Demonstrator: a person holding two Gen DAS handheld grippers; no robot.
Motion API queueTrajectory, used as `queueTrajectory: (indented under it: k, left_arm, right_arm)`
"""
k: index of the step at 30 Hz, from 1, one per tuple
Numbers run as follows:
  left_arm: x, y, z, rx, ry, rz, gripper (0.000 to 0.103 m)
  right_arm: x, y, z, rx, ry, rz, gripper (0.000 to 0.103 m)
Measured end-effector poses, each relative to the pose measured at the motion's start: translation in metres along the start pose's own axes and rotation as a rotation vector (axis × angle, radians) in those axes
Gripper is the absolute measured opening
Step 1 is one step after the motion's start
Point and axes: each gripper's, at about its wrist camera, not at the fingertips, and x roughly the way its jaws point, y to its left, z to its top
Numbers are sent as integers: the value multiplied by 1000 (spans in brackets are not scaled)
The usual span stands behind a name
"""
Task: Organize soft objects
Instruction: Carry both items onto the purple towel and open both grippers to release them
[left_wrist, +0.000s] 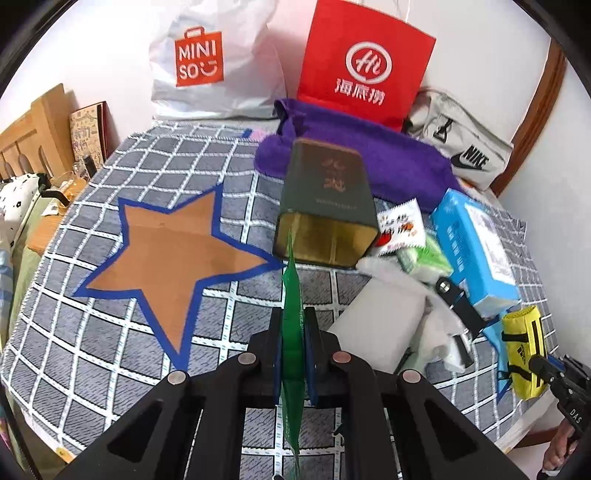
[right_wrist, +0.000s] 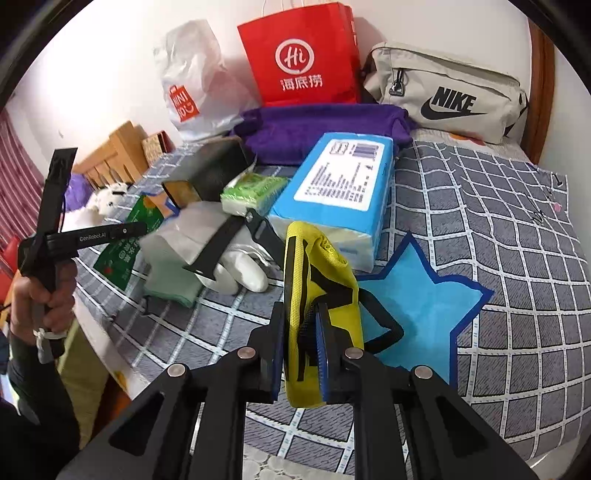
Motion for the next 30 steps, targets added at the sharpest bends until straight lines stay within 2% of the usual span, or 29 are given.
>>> queueTrajectory:
  k: [7,16,30]
  left_arm:
    - [-21,-4,17,-8,-40,-4,10]
    - [-29,-25,47,24,-75,-28,10]
    - [-5,-43,115,38,-66,-19,10]
  right_arm:
    - [-25,7,17,-12,-53,60,15]
    - [-36,5,65,-32,-116,44,15]
    - [-6,-7,142,-57,-151,8,15]
